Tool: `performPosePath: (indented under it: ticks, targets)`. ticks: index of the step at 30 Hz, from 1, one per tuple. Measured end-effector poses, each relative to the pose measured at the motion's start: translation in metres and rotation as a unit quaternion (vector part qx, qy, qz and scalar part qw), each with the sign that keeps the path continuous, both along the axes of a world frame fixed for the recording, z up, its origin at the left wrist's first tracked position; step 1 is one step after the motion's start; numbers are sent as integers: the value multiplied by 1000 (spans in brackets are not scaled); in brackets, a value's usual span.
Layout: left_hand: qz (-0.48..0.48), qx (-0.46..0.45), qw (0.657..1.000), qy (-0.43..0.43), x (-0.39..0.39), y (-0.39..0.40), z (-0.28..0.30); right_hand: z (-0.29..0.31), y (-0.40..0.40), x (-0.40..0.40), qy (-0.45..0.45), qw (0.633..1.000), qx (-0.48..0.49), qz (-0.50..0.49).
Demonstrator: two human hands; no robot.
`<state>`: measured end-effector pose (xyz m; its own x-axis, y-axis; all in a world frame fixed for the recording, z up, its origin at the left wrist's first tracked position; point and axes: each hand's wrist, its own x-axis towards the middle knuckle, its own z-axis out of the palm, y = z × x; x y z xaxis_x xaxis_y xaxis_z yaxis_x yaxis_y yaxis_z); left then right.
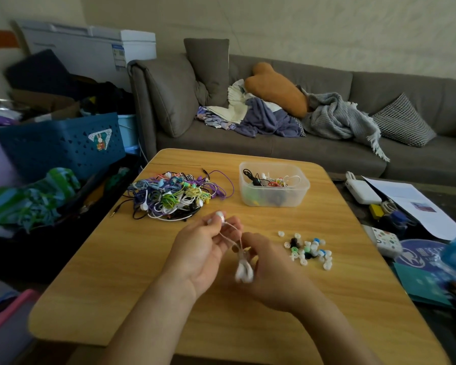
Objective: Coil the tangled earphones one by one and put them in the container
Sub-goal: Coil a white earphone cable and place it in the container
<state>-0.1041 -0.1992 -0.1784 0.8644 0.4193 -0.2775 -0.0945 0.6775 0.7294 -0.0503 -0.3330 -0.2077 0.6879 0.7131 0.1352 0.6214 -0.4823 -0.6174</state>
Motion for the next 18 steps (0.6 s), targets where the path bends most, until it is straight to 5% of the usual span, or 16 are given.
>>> performPosePath:
  ticks: [5, 10, 14, 18]
  targets:
    - [38, 101, 992, 64, 1, 2, -2, 3, 12, -6, 161, 967, 171, -103]
    - [-51, 97, 992, 66, 0, 3, 4, 19, 9, 4, 225, 910, 319, -142]
    - [-72, 99, 990, 71, 7, 9, 9, 44, 6, 37, 236, 894, 345, -162]
    - [-73, 215, 970, 88, 13, 24, 12, 82, 10, 96, 189, 914, 291, -212]
